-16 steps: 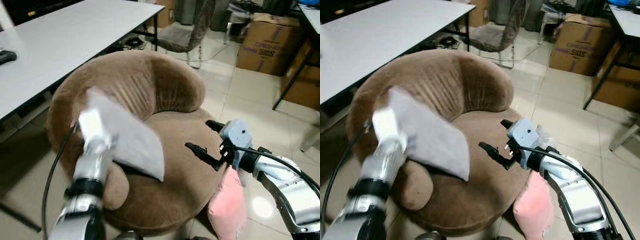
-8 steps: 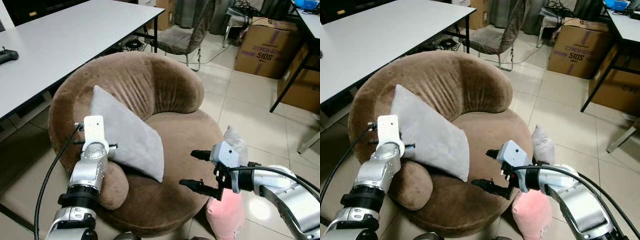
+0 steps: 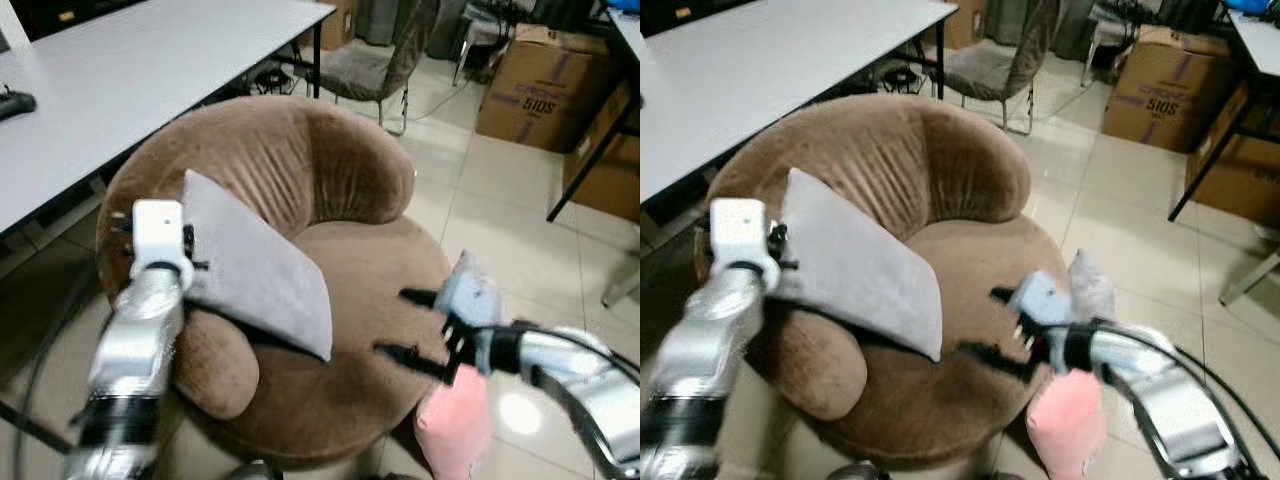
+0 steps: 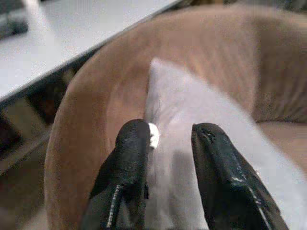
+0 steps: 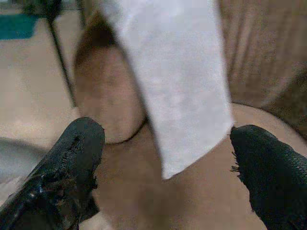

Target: Move the pillow to the sofa from floor

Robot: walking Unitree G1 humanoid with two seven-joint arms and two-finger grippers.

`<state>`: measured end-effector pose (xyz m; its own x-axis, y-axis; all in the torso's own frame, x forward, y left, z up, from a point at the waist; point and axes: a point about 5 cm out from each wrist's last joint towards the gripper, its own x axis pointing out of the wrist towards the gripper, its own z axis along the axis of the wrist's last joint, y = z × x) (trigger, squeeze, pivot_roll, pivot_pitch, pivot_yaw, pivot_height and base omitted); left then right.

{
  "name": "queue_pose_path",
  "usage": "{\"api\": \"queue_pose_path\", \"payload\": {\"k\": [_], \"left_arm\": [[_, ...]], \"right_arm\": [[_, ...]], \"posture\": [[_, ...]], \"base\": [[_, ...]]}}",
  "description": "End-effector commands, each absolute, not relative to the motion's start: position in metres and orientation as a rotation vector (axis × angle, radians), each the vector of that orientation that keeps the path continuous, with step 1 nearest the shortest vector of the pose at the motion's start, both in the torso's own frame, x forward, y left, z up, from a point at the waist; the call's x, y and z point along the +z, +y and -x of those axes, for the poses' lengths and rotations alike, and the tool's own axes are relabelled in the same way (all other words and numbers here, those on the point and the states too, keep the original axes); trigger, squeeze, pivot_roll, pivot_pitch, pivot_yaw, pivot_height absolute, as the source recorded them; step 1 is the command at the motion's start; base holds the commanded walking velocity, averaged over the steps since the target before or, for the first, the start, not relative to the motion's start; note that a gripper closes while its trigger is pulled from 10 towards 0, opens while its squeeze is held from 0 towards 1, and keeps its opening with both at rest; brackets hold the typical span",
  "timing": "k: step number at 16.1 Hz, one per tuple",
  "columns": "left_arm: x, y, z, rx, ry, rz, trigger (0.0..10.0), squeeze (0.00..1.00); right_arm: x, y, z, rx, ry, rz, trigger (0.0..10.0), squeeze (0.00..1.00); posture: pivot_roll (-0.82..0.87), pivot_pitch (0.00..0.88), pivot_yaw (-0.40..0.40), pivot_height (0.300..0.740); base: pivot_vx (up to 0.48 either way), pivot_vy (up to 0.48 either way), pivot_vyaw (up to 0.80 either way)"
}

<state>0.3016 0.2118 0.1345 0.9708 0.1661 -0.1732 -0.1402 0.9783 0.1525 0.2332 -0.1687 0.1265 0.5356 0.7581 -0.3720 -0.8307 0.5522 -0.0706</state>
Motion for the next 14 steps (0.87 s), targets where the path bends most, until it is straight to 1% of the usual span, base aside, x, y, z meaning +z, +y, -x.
{"api": "queue_pose_path", "payload": {"k": [1,3,4,5,6,7,8,9,11,13,14], "left_arm": [[0.152,0.209,-0.293,0.081,0.098,-0.137,10.0,1.0],[0.171,0.205,-0.28,-0.007,-0.002,-0.143,10.0,1.0],[0.185,0.197,-0.272,-0.069,-0.087,-0.14,10.0,1.0],[0.187,0.195,-0.271,-0.078,-0.089,-0.143,10.0,1.0],[0.187,0.191,-0.271,-0.079,-0.092,-0.134,10.0,0.87],[0.182,0.186,-0.272,-0.072,-0.081,-0.116,10.0,0.0],[0.175,0.18,-0.274,-0.076,-0.068,-0.121,10.0,0.0],[0.162,0.172,-0.275,-0.084,-0.028,-0.156,10.0,0.0],[0.158,0.166,-0.274,-0.11,-0.034,-0.187,10.0,0.0],[0.154,0.165,-0.273,-0.143,-0.031,-0.2,10.0,0.0],[0.153,0.166,-0.273,-0.135,-0.032,-0.2,10.0,0.0]], "right_arm": [[0.136,-0.174,-0.232,0.902,0.282,0.21,10.0,0.0],[0.145,-0.175,-0.233,0.82,0.214,0.158,10.0,0.0],[0.153,-0.174,-0.239,0.721,0.105,0.058,10.0,0.0],[0.154,-0.174,-0.24,0.694,0.086,0.047,10.0,0.0],[0.154,-0.172,-0.243,0.644,0.075,0.011,10.0,0.0],[0.154,-0.169,-0.248,0.546,0.053,-0.029,10.0,0.0],[0.152,-0.167,-0.252,0.453,0.046,-0.045,10.0,0.0],[0.144,-0.166,-0.257,0.293,0.074,-0.053,10.0,0.0],[0.133,-0.166,-0.256,0.17,0.114,-0.068,10.0,0.0],[0.122,-0.163,-0.253,0.136,0.171,-0.04,10.0,0.0],[0.123,-0.162,-0.252,0.129,0.162,-0.05,10.0,0.0]], "posture": [[0.01,0.0,0.013,0.74],[0.02,0.0,0.0,0.74],[0.03,0.0,-0.008,0.74],[0.04,0.0,-0.012,0.74],[0.04,0.0,-0.015,0.74],[0.04,0.0,-0.014,0.74],[0.03,0.0,-0.012,0.74],[0.03,0.0,-0.012,0.74],[0.03,0.0,-0.009,0.74],[0.03,0.0,-0.008,0.74],[0.03,0.0,-0.01,0.74]], "base": [[0.0,0.0,0.0],[0.0,0.0,0.0],[0.0,0.0,0.0],[0.0,0.0,0.0],[0.0,0.0,0.0],[0.0,0.0,0.0],[0.0,0.0,0.0],[0.0,0.0,0.0],[0.0,0.0,0.0],[0.0,0.0,0.0],[0.0,0.0,0.0]]}}
